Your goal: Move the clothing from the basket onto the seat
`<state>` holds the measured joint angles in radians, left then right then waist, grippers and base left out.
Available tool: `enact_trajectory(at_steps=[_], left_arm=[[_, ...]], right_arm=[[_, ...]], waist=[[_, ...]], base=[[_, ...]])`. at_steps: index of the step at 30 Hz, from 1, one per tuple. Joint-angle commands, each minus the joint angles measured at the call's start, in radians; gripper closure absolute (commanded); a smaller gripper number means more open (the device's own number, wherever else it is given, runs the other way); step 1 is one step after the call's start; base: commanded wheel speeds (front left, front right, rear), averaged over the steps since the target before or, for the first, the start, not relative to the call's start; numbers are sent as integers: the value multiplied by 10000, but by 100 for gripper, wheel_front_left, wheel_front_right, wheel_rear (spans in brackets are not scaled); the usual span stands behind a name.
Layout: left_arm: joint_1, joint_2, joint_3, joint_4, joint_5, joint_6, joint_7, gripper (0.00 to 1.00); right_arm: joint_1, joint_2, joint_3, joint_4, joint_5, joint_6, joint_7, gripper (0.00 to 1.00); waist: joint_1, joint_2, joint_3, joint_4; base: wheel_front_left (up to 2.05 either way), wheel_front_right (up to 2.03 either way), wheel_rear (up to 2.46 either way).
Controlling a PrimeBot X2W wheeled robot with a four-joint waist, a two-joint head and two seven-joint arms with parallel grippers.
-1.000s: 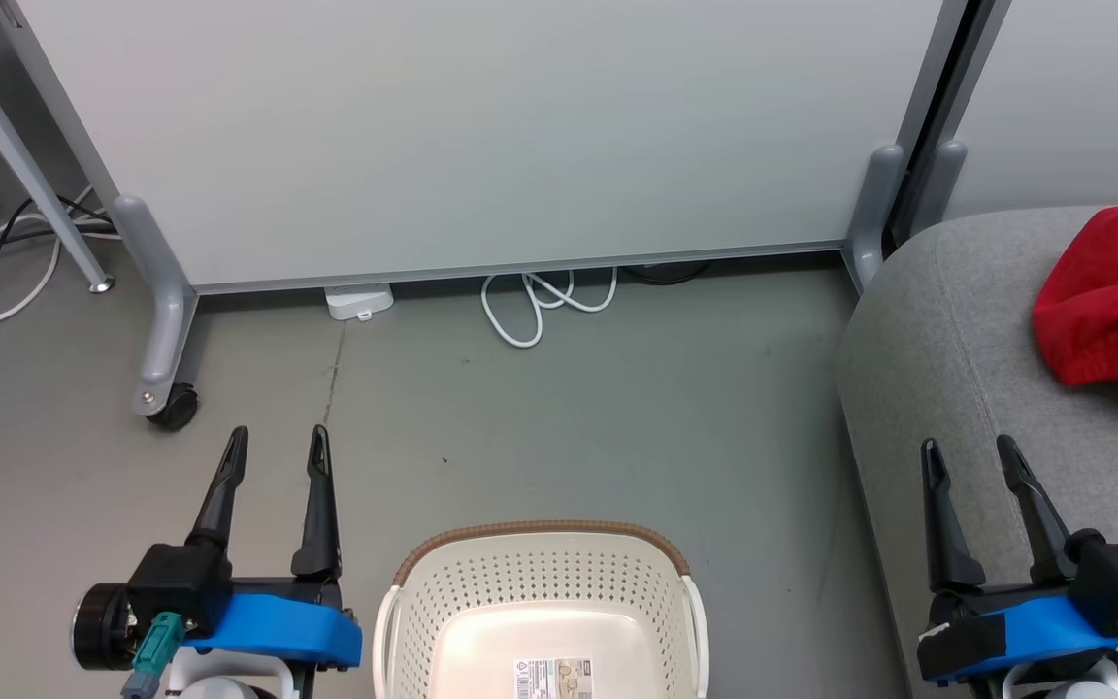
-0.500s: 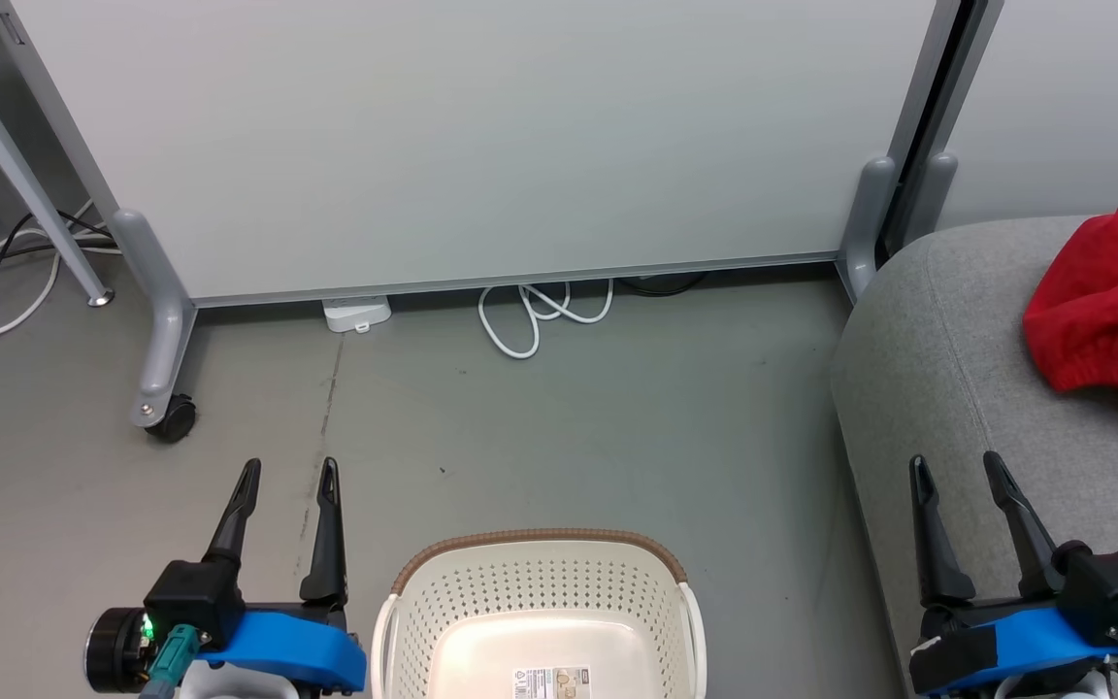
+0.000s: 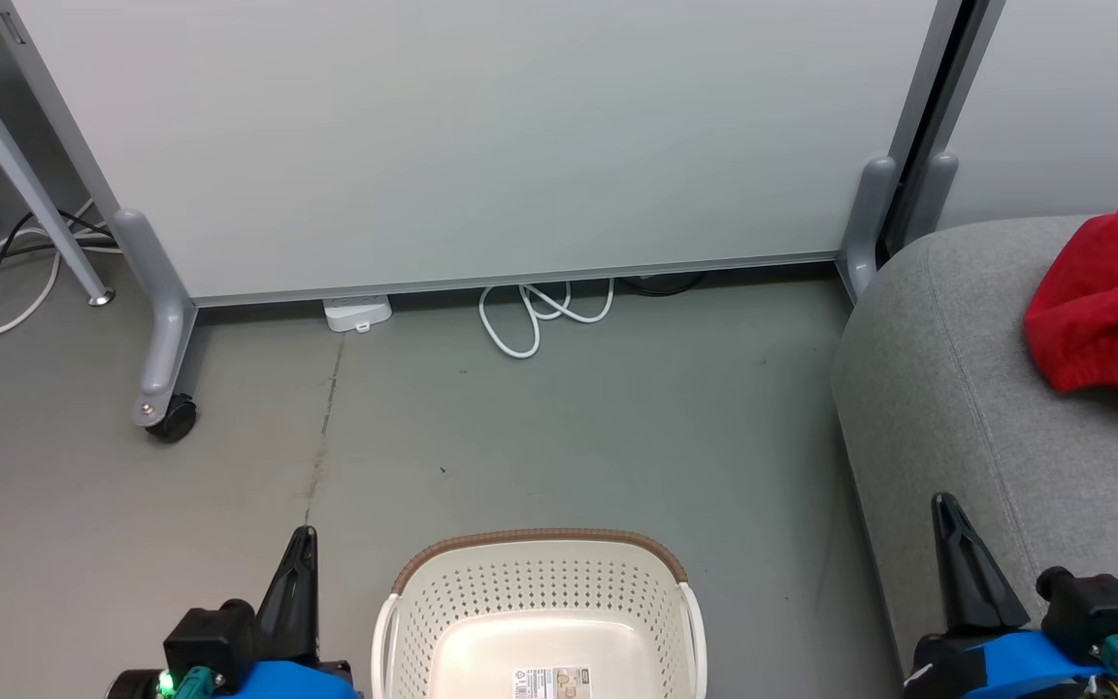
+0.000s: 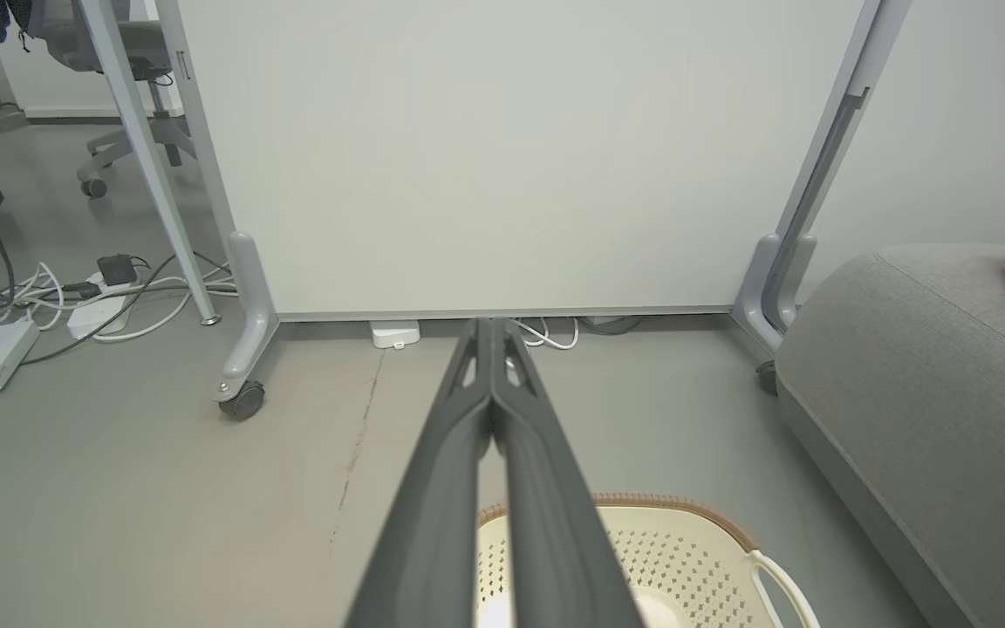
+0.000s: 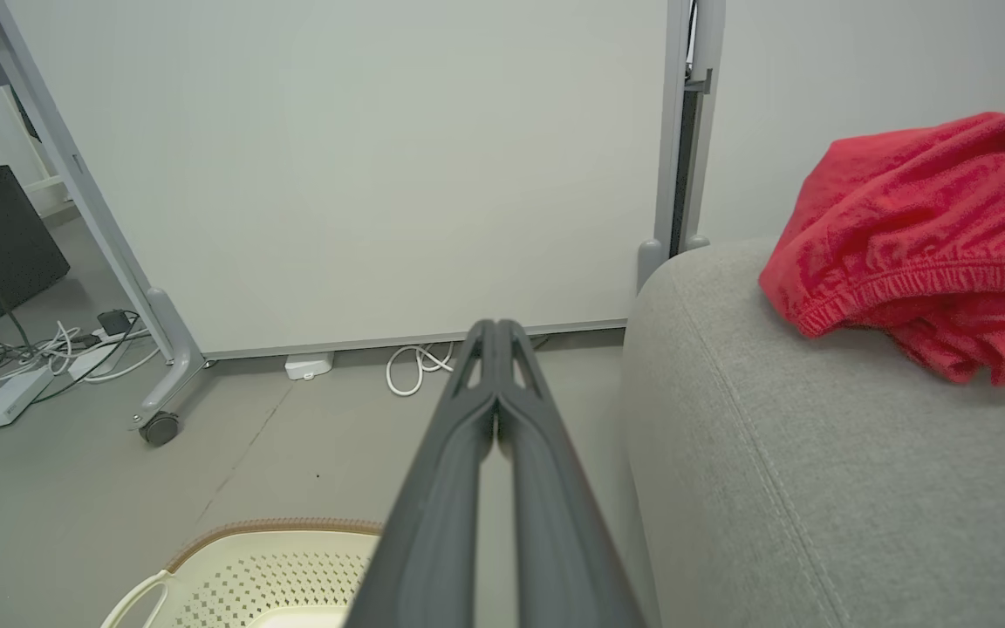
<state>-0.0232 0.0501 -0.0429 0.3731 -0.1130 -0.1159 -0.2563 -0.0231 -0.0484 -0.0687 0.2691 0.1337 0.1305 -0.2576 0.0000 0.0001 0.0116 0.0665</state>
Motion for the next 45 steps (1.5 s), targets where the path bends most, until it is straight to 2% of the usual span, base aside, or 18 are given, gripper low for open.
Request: enact_trajectory(at_steps=[1, 24, 45], left_arm=[[-93, 2, 77, -27, -347, -4, 121, 100], [-335, 3, 503, -434, -4631, -52, 1150, 100], [-515, 4, 813, -689, -7540, -84, 1867, 100]], right_arm=[[-66, -4, -45, -13, 343, 0, 106, 100], [-311, -13, -150, -127, 4571, 1, 1145, 100], [-500, -19, -238, -178, 7438, 2, 1872, 100]], waist=[[0, -1, -1, -9], [0, -1, -17, -131], [0, -1, -30, -237]], base=[[0, 0, 0], [0, 0, 0], [0, 0, 0]])
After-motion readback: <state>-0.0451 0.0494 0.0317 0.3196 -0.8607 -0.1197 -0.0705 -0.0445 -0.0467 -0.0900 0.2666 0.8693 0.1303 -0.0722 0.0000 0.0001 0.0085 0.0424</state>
